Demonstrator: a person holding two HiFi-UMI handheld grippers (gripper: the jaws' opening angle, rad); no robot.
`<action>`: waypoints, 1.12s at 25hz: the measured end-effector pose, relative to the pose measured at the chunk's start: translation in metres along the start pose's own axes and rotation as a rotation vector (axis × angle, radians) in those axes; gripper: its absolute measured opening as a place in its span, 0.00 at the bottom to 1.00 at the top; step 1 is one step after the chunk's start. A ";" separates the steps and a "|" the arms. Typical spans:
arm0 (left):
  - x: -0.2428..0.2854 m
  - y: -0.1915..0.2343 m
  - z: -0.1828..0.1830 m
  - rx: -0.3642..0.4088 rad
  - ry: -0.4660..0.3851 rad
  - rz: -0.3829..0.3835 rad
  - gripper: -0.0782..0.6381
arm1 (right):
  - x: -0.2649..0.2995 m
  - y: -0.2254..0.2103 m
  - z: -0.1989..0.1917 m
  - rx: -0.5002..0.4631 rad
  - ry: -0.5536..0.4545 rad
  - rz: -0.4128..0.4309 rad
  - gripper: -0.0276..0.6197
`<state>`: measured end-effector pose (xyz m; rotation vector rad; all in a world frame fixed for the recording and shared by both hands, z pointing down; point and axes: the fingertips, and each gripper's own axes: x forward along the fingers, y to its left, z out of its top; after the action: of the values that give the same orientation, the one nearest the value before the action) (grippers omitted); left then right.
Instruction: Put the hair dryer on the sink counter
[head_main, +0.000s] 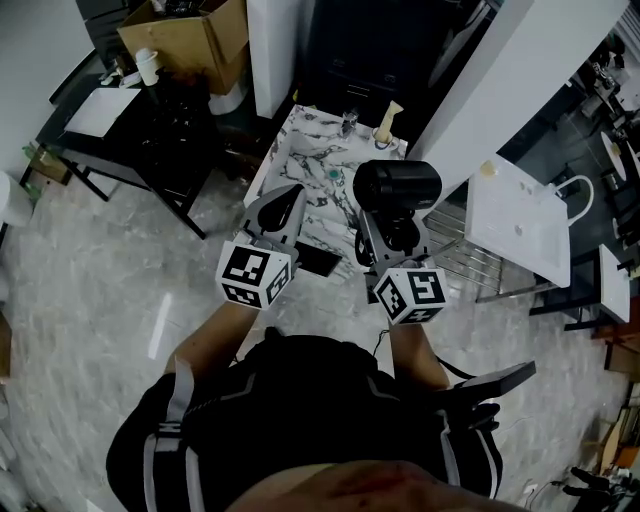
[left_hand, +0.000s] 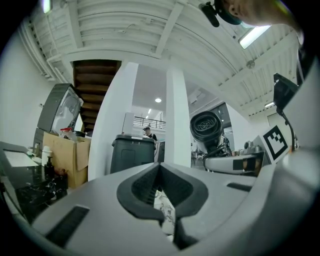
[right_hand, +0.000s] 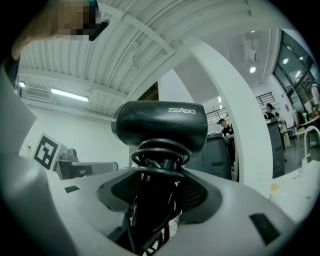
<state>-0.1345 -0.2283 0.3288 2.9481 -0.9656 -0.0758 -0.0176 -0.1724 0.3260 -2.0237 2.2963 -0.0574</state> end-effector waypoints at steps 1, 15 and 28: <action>-0.002 0.004 0.001 -0.001 -0.001 -0.008 0.12 | 0.003 0.004 -0.001 0.001 0.000 -0.005 0.42; -0.019 0.056 -0.012 -0.047 0.017 -0.029 0.12 | 0.041 0.043 -0.020 -0.023 0.043 -0.024 0.42; 0.024 0.093 -0.053 -0.035 0.115 0.060 0.12 | 0.119 0.018 -0.071 -0.021 0.158 0.087 0.42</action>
<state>-0.1671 -0.3164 0.3859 2.8536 -1.0240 0.0772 -0.0560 -0.2901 0.3910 -1.9937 2.4859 -0.1954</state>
